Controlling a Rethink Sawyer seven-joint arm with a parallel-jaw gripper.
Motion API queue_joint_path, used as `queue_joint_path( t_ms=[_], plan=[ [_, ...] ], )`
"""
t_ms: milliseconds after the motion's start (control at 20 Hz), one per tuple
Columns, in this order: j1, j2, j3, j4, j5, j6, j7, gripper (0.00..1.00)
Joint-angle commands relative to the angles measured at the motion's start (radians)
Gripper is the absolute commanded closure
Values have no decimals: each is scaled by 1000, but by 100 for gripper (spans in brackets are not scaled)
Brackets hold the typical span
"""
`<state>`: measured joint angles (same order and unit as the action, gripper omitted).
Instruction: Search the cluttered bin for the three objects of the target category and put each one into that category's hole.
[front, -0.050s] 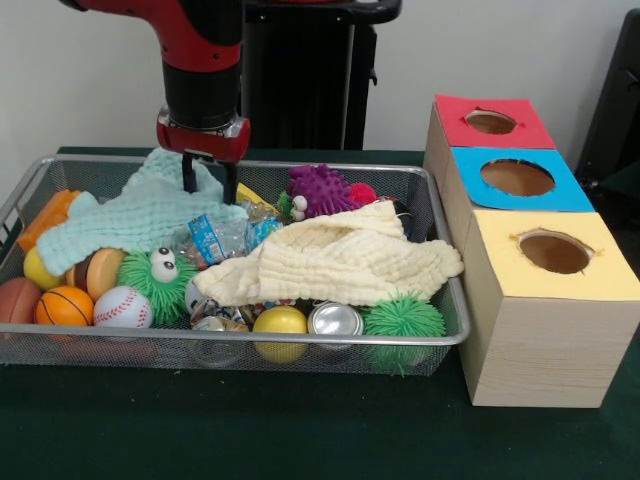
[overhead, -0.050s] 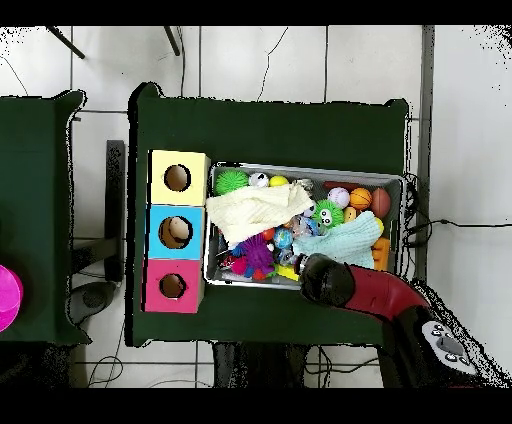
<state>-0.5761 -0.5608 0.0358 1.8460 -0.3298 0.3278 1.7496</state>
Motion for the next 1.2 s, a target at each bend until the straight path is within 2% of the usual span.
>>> queue_joint_path(
  t_ms=[50, 150, 500, 700, 1050, 1200],
  plan=[
    [16, 19, 0, -94, -15, -64, 107, 100],
    [5, 6, 23, -87, -10, -61, 94, 100],
    [4, 9, 23, -84, 5, -47, 103, 100],
    [1, -22, 25, -67, 9, -14, 94, 100],
    [7, -268, 30, 25, 75, 242, 35, 100],
    [3, -367, 41, 68, 102, 293, 23, 100]
  ],
)
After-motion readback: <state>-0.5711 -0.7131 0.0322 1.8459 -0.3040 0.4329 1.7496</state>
